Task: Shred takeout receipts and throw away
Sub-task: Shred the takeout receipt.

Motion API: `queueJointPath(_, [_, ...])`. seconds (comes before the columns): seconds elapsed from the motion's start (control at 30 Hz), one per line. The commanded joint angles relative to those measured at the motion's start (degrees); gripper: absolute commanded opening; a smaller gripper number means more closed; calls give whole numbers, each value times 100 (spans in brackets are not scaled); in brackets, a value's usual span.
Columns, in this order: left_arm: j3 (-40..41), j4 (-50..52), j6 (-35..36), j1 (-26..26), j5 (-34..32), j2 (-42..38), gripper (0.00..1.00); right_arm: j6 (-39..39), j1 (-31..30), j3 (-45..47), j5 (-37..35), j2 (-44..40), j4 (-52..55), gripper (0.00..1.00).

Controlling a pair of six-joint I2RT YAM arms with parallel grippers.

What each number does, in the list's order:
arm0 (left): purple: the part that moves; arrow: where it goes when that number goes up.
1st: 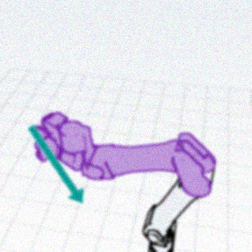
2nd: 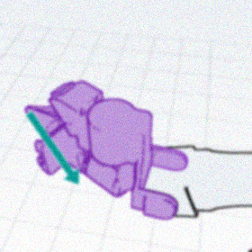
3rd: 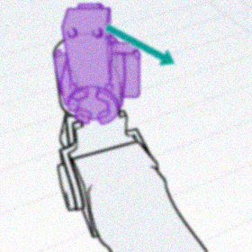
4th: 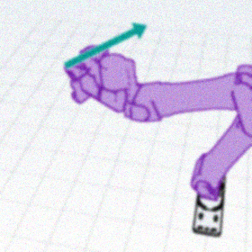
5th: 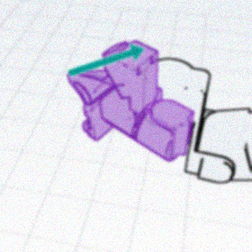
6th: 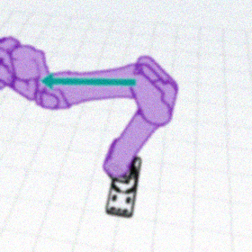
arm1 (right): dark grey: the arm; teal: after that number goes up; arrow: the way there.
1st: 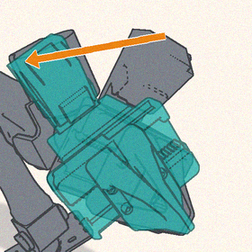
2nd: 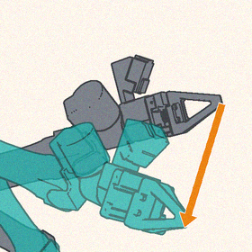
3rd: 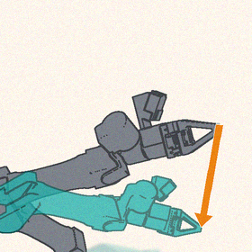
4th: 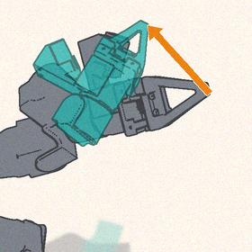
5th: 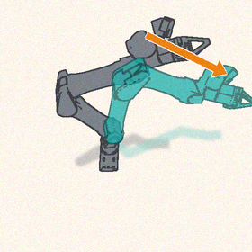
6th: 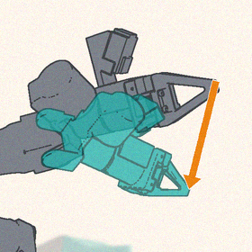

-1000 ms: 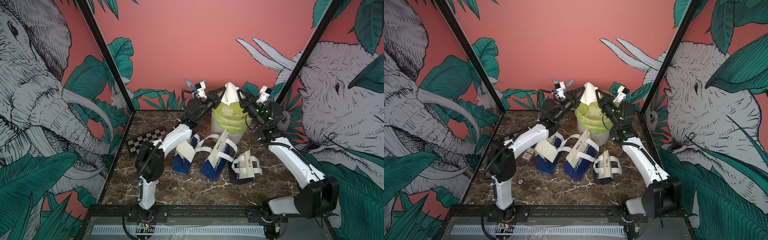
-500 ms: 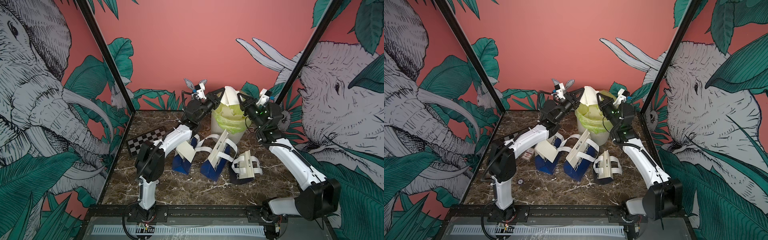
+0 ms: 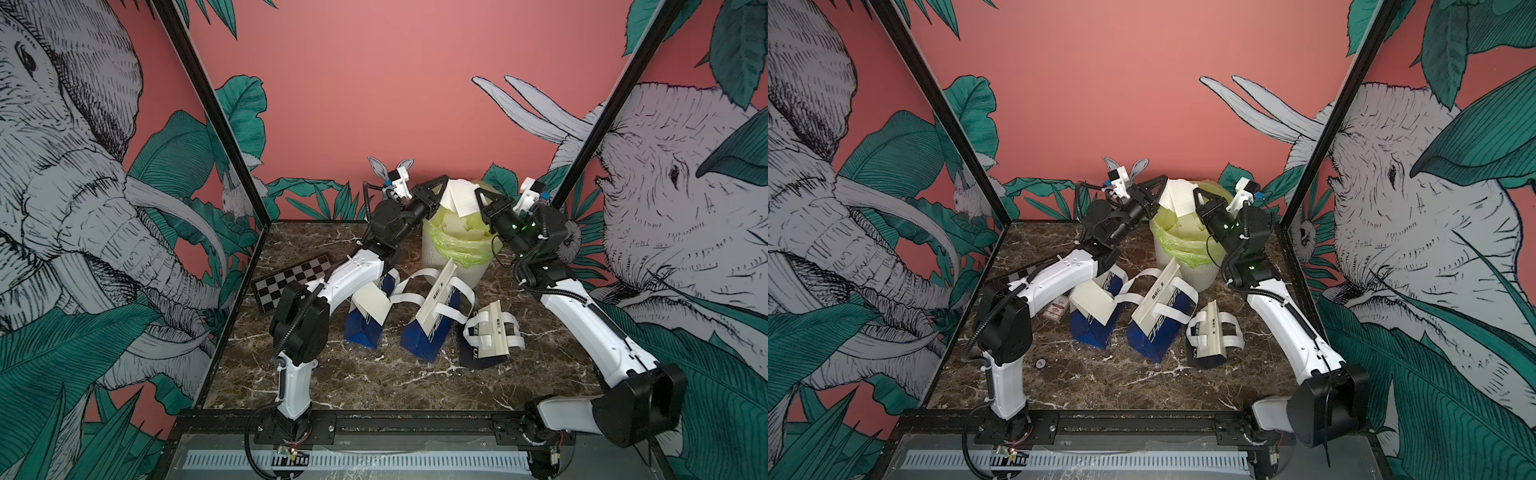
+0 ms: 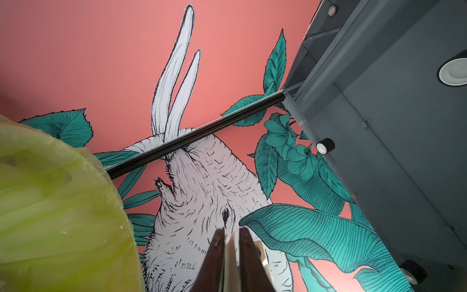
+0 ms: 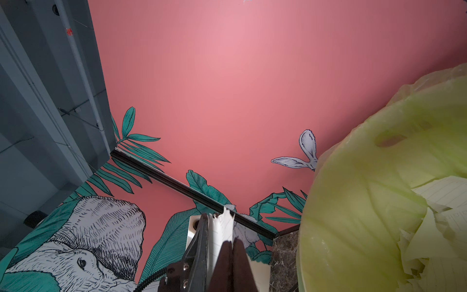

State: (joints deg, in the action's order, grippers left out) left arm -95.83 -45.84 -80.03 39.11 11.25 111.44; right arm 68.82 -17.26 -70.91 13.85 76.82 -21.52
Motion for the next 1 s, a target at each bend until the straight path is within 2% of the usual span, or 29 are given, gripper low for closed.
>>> queueJointPath(0.0, [16, 33, -70, -18, -31, -272, 15, 220, -48, -107, -38, -82, -344, 0])
queueJointPath(0.17, [25, 106, -71, -18, -41, -263, 15, 202, -87, -140, 129, -46, -712, 0])
queueJointPath(0.37, [21, 63, -103, -18, -41, -264, 15, 208, -130, -212, 253, 91, -677, 0])
queueJointPath(0.6, [55, -5, -171, -52, -52, -258, 16, 662, -131, 20, 176, 202, -1159, 0])
queueJointPath(0.97, [197, -103, -236, -106, -148, -254, 18, 896, -129, 34, 251, 96, -1255, 0])
